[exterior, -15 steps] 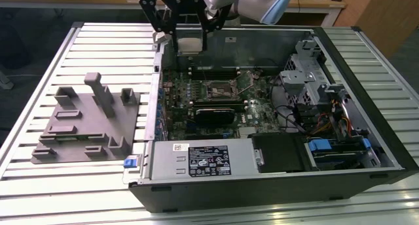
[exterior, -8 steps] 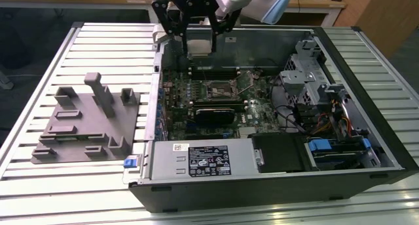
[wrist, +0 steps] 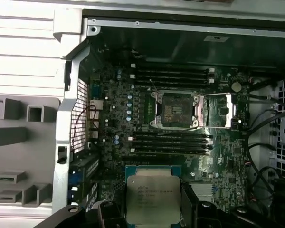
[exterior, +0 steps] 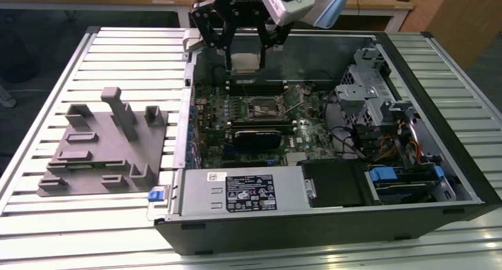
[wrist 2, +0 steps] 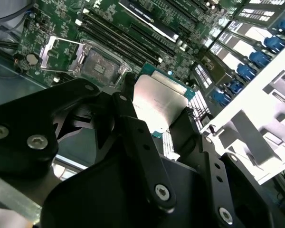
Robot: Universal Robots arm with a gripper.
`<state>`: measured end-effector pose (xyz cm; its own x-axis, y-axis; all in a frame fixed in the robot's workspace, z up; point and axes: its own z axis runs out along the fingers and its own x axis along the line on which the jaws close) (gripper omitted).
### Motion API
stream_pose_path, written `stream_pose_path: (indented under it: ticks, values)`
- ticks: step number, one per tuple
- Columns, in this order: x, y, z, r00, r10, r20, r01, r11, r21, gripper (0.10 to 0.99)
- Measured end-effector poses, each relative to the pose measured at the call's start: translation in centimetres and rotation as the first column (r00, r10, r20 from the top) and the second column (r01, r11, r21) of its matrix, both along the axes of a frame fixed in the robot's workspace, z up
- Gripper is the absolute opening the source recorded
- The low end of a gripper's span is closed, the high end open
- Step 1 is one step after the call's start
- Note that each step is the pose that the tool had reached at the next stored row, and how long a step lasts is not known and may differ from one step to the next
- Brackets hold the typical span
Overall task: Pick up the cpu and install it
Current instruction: 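Pick up the cpu and move it towards the insertion slot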
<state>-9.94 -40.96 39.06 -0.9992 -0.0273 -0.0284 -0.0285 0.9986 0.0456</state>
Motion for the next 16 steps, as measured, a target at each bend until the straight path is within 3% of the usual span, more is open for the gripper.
stream_pose_path:
  ticks: [16]
  values:
    - [2.23, 0.16, -2.91, 0.9999, 0.0, -0.0157, 0.0, 1.0, 0.0, 0.545]
